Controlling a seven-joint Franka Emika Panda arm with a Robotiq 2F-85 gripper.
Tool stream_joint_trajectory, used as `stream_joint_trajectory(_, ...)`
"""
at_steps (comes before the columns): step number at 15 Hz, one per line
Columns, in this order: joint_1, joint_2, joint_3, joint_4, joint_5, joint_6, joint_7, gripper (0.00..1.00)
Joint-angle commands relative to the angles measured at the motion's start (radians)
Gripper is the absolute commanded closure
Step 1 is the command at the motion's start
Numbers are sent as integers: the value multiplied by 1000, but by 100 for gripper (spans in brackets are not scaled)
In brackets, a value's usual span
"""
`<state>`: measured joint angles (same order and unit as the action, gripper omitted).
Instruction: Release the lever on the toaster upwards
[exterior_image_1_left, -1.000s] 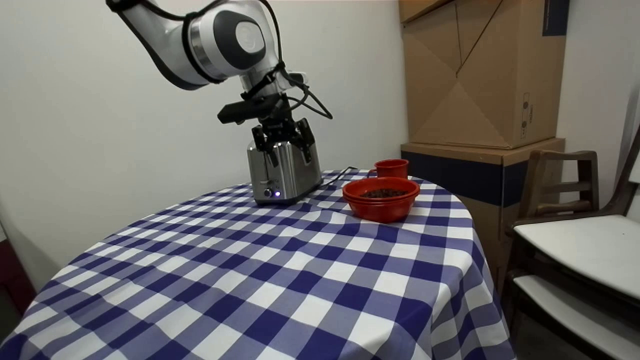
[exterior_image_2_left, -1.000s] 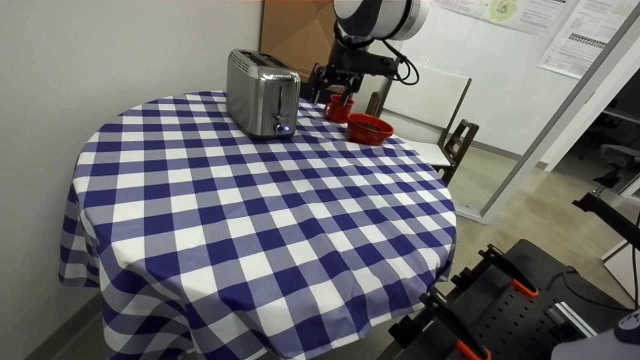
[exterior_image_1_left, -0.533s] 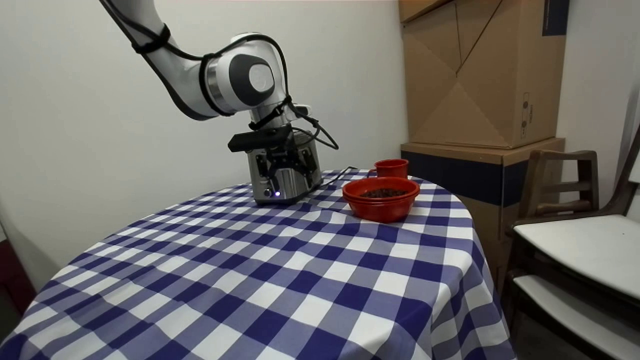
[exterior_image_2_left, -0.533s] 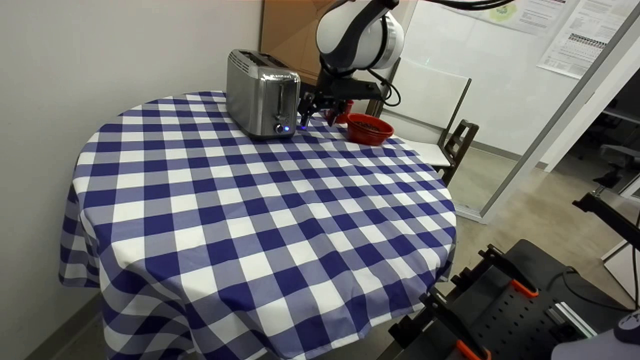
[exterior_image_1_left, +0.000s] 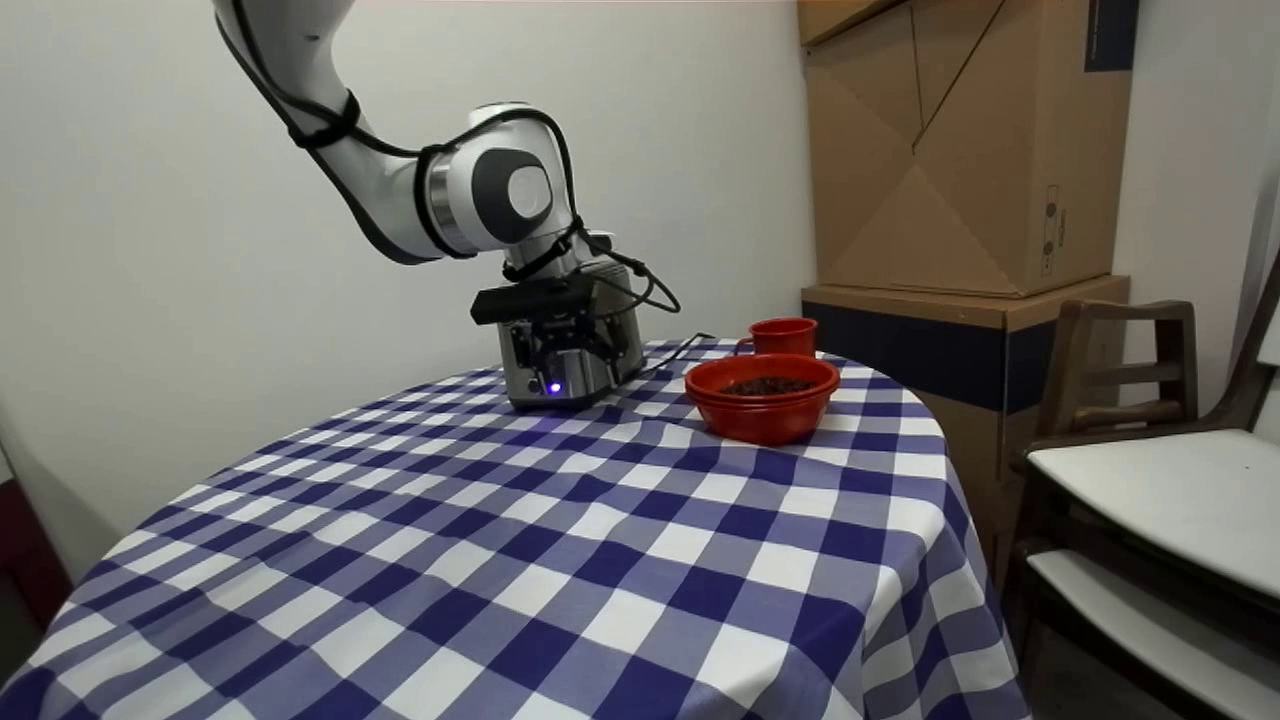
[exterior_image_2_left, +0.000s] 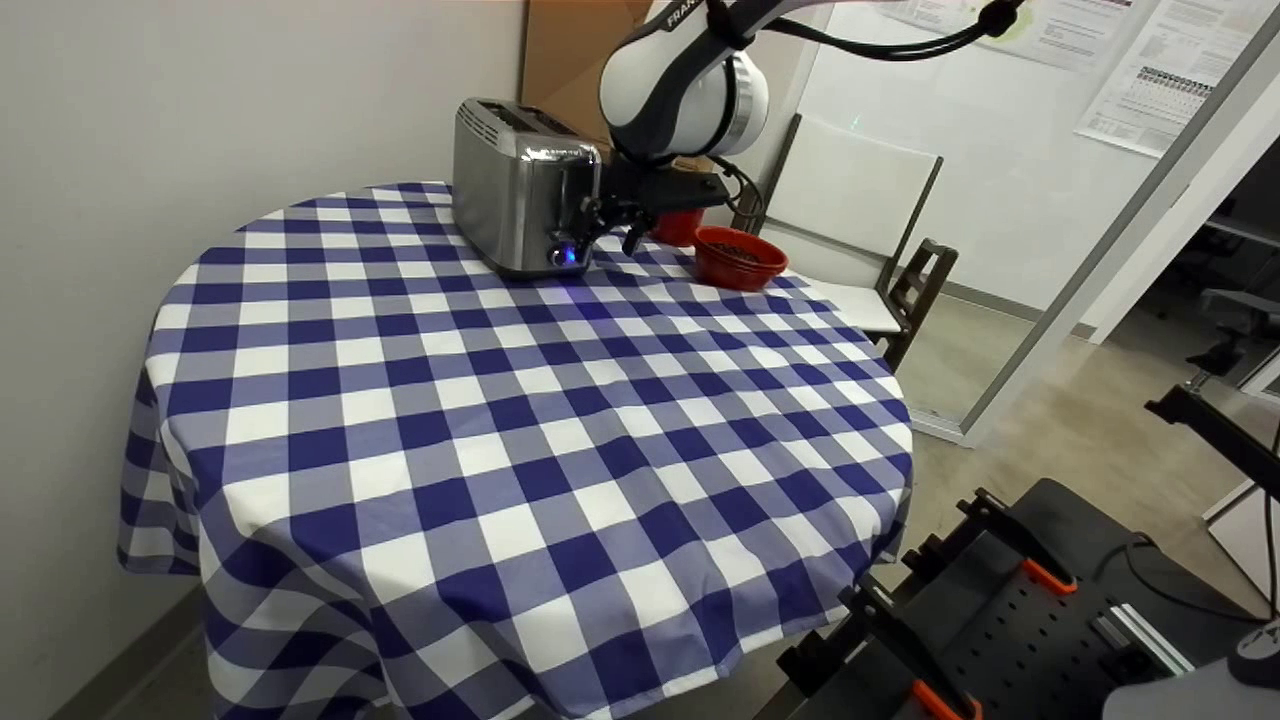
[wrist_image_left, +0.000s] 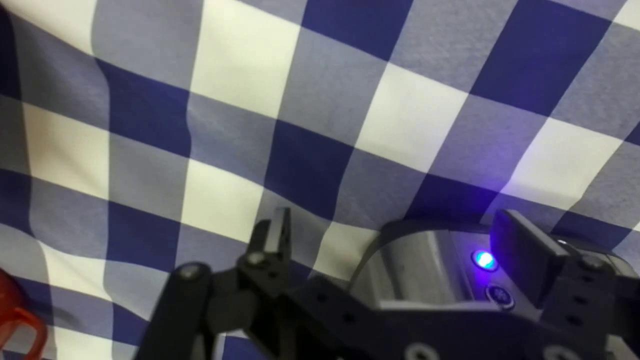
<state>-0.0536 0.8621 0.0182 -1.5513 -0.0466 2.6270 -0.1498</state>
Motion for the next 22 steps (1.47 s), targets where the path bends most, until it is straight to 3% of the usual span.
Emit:
stream_joint_trajectory(1,1,47,-2,65,-25,18,-40,0)
stream_joint_trajectory(9,-6,36,29,13,-10,266,-35,0)
stream_joint_trajectory(13,-20,15,60,12,10,129,-34,0)
stream_joint_trajectory(18,-29,-27,84,67,101,-244,6,0)
stream_joint_trajectory(22,-9,-62,80,95,170,-384,81,0)
